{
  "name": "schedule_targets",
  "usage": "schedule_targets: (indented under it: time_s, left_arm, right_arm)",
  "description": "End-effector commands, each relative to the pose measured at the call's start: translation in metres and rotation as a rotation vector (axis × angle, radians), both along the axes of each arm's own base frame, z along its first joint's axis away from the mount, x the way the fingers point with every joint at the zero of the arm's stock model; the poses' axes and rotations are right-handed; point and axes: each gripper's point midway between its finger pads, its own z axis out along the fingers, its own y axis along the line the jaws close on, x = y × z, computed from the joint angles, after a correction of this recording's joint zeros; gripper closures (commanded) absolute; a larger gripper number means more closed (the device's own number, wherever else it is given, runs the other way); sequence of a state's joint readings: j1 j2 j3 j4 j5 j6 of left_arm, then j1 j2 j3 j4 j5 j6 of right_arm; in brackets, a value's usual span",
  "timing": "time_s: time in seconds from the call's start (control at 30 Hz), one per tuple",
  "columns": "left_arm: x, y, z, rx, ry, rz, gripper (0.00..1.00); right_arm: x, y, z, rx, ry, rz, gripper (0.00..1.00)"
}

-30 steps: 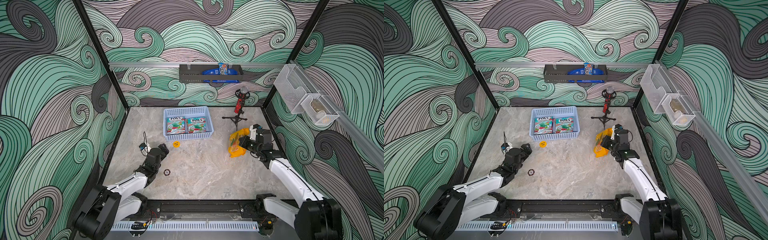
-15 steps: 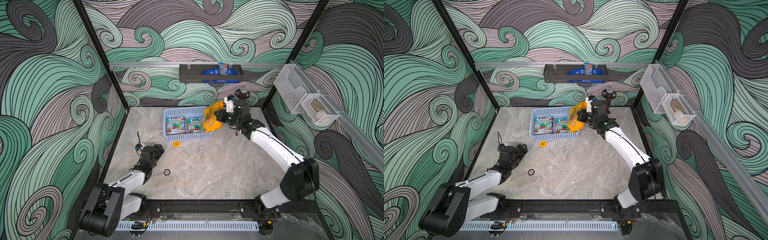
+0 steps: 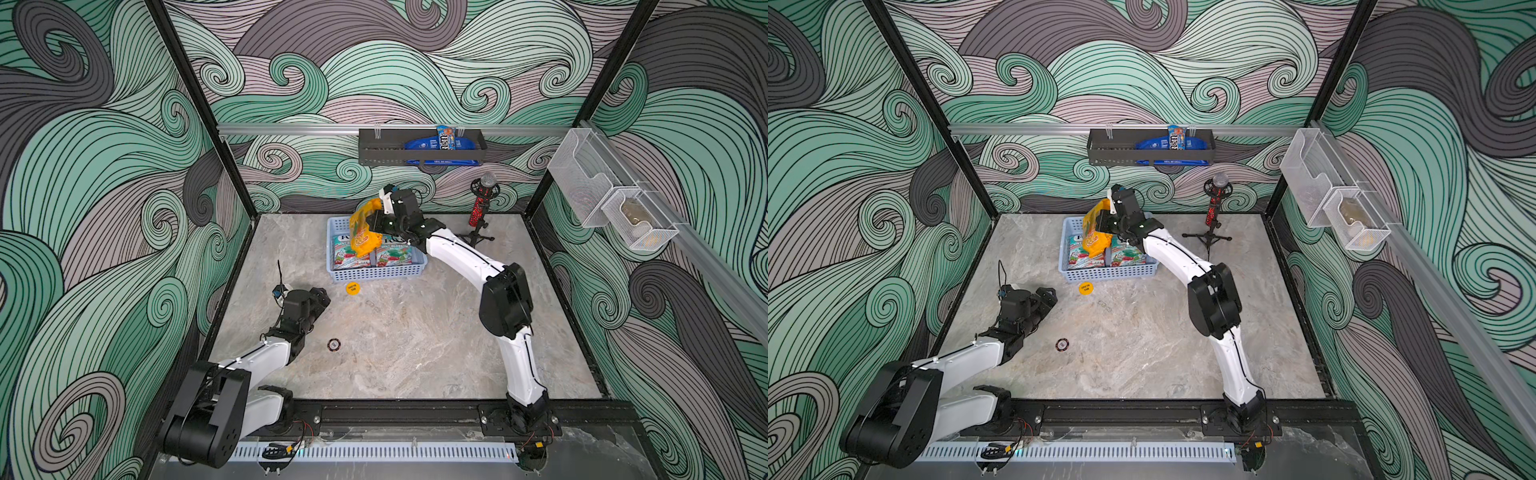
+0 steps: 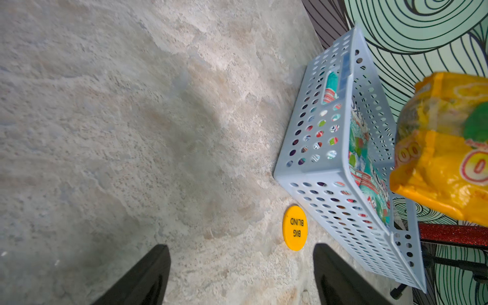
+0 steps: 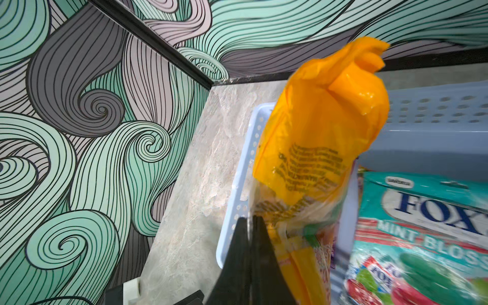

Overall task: Put the candies in the basket
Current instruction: Place the candy in the basket.

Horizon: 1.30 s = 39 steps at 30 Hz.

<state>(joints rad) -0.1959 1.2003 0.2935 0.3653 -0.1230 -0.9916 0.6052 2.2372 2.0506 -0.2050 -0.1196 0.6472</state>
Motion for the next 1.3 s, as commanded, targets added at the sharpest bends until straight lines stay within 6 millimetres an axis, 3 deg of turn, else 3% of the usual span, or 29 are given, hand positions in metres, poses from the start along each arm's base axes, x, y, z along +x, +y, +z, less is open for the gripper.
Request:
schedule_targets:
  time_s: [0.0, 0.13, 0.27, 0.4, 0.5, 0.63, 0.7, 0.8, 0.83, 1.07, 1.27]
  left_arm:
    - [0.006, 0.004, 0.012, 0.020, -0.028, 0.005, 0.13]
    - [0.005, 0.006, 0.014, 0.021, -0.042, 0.012, 0.13]
    - [0.005, 0.007, 0.014, 0.019, -0.046, 0.017, 0.13]
    - [0.005, 0.006, 0.013, 0.015, -0.043, 0.014, 0.13]
    - [0.005, 0.005, 0.012, 0.014, -0.042, 0.011, 0.13]
    - [0.005, 0.005, 0.011, 0.012, -0.039, 0.008, 0.13]
    - [0.005, 0.004, 0.010, 0.012, -0.036, 0.007, 0.13]
    - [0.006, 0.003, 0.009, 0.012, -0.031, 0.003, 0.13]
    - [0.006, 0.003, 0.009, 0.011, -0.031, 0.002, 0.13]
    - [0.006, 0.003, 0.007, 0.012, -0.024, -0.002, 0.13]
    - [0.008, 0.000, 0.006, 0.008, -0.016, -0.016, 0.13]
  right_arm:
    - [0.005, 0.032, 0.052, 0.142, -0.097, 0.042, 1.00]
    - [0.012, 0.049, 0.033, 0.160, -0.065, 0.062, 1.00]
    - [0.013, 0.058, -0.020, 0.134, 0.022, 0.090, 1.00]
    - [0.011, 0.051, -0.077, 0.078, 0.116, 0.089, 1.00]
    - [0.009, 0.040, -0.095, 0.054, 0.150, 0.080, 1.00]
    - [0.008, 0.031, -0.095, 0.030, 0.141, 0.073, 0.99]
    - [0.010, 0.022, -0.093, 0.020, 0.137, 0.059, 0.75]
    - [0.011, 0.005, -0.085, 0.006, 0.129, 0.033, 0.52]
    - [0.012, -0.001, -0.078, 0.001, 0.116, 0.026, 0.49]
    - [0.007, -0.024, -0.010, -0.014, -0.017, 0.054, 0.42]
    - [0.010, -0.017, -0.006, -0.017, -0.027, 0.063, 0.41]
